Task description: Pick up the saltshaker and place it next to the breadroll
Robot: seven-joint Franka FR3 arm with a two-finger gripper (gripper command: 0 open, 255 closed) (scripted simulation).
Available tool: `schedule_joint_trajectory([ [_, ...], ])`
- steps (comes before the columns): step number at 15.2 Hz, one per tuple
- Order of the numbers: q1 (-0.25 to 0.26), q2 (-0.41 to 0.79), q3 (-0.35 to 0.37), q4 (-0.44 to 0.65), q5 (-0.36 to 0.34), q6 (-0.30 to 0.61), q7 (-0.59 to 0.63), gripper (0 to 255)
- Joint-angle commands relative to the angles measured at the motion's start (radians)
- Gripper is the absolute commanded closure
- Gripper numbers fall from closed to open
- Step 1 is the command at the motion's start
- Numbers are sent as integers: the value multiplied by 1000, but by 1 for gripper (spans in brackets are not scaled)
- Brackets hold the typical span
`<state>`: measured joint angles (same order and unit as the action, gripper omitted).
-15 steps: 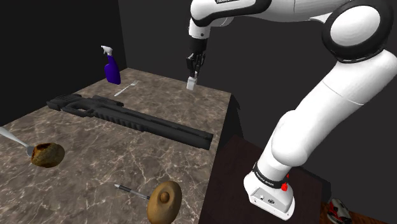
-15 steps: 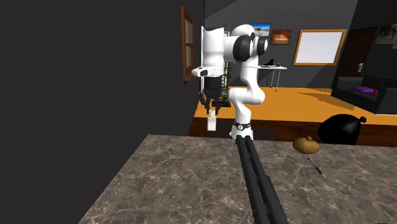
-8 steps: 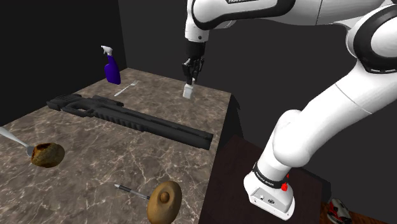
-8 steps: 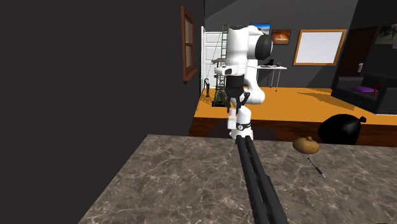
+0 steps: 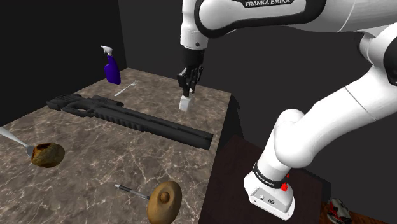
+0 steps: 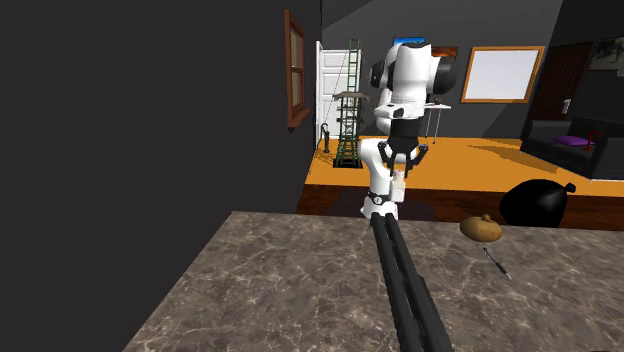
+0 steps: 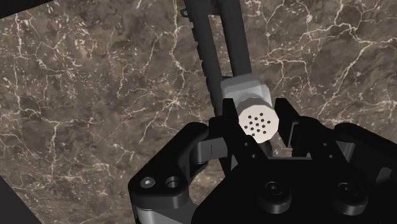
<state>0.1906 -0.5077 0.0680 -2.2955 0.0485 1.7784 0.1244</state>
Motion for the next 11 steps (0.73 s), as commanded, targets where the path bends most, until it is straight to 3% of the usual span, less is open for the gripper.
schedule_joint_trajectory([
  [1,20,-17,37,-13,20,-3,48,255],
  [11,119,-63,225,-26,128,-16,285,255],
])
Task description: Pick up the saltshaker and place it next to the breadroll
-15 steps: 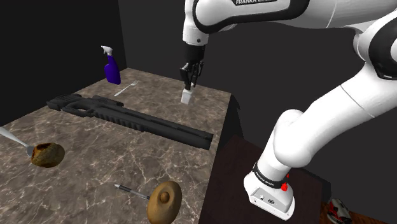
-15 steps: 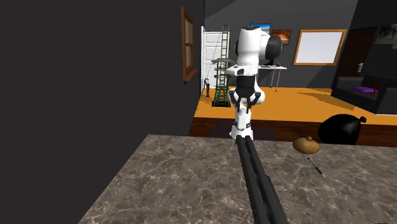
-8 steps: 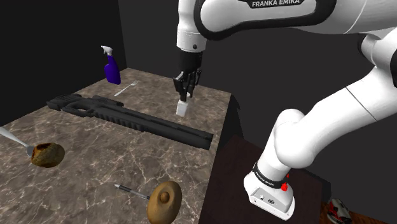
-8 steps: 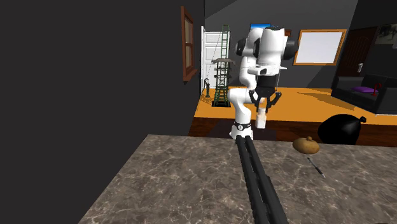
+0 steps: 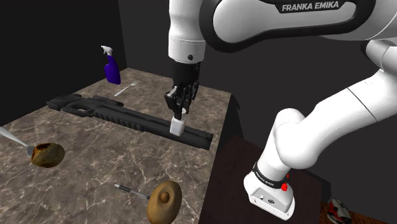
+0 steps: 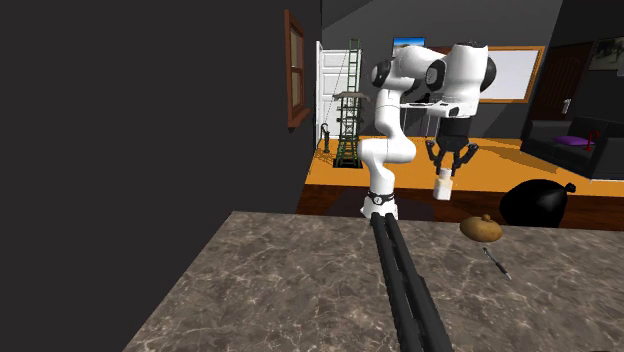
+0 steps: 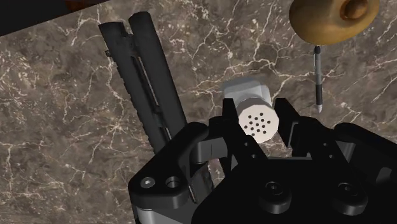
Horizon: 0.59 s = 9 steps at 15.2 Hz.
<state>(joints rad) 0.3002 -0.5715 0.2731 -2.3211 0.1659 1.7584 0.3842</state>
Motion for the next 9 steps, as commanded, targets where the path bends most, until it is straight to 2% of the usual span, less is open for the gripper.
schedule_joint_trajectory([
  [1,18,3,40,4,21,4,50,255],
  [4,43,16,100,25,49,5,124,255],
  [9,50,21,119,-22,60,59,134,255],
])
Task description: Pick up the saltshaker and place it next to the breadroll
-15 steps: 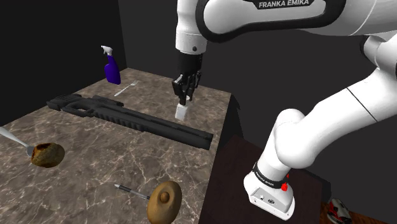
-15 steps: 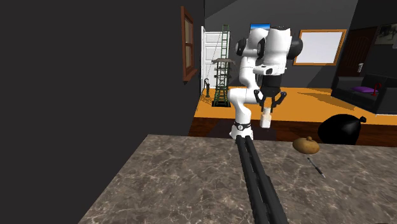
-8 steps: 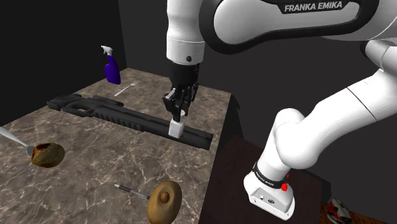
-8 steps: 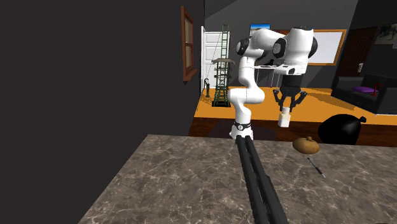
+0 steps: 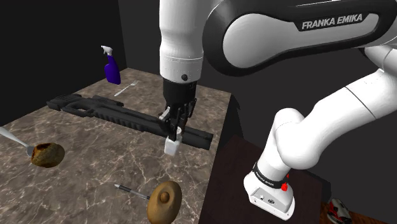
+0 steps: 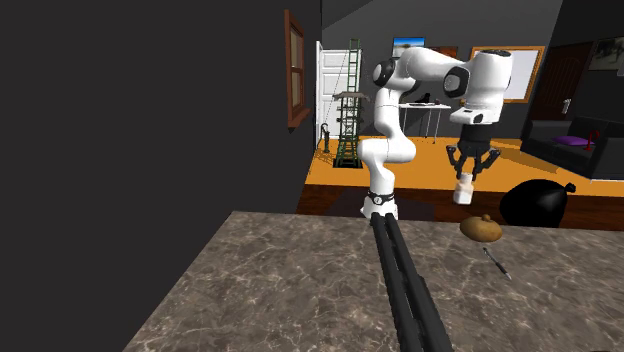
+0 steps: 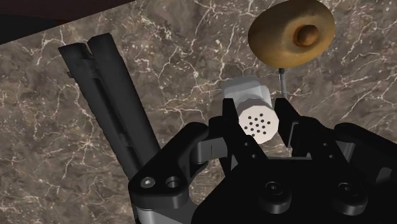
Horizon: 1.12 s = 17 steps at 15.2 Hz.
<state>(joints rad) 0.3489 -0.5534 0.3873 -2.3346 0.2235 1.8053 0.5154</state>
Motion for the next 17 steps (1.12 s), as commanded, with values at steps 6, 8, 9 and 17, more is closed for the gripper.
schedule_joint_trajectory([
  [6,5,13,19,-81,11,95,0,255],
  [8,6,19,24,-104,15,123,-1,255],
  [9,6,22,27,-115,16,138,-1,255],
  [17,8,58,50,-197,27,255,-2,255],
])
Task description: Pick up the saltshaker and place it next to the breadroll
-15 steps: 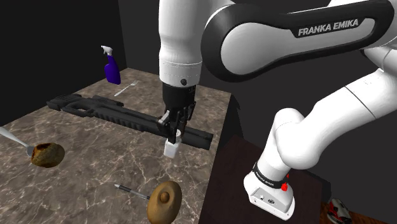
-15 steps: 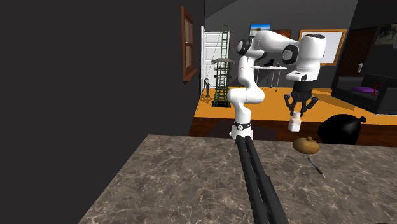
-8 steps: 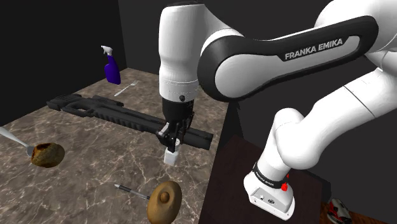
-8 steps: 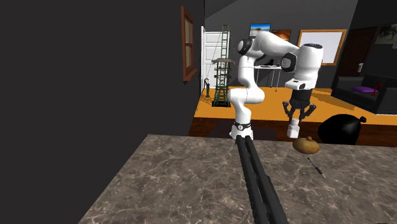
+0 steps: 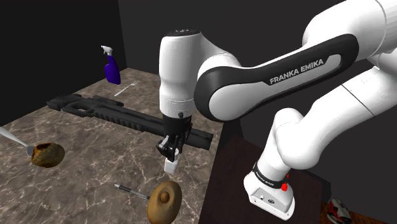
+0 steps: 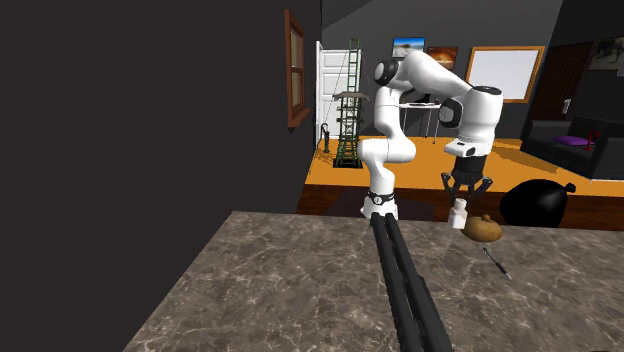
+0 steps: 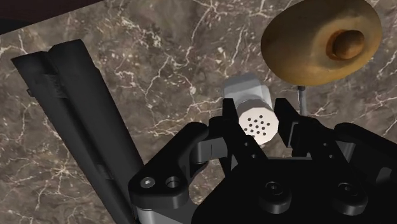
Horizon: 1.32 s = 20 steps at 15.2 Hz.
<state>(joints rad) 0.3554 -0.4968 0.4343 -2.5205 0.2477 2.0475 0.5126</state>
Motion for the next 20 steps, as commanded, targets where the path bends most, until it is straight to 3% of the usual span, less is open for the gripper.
schedule_joint_trajectory([
  [1,2,8,6,-20,4,28,1,255],
  [9,0,64,32,-85,9,149,4,255],
  [16,0,64,32,-85,9,149,4,255],
  [17,0,64,32,-85,9,149,4,0],
  [20,0,64,32,-85,9,149,4,0],
])
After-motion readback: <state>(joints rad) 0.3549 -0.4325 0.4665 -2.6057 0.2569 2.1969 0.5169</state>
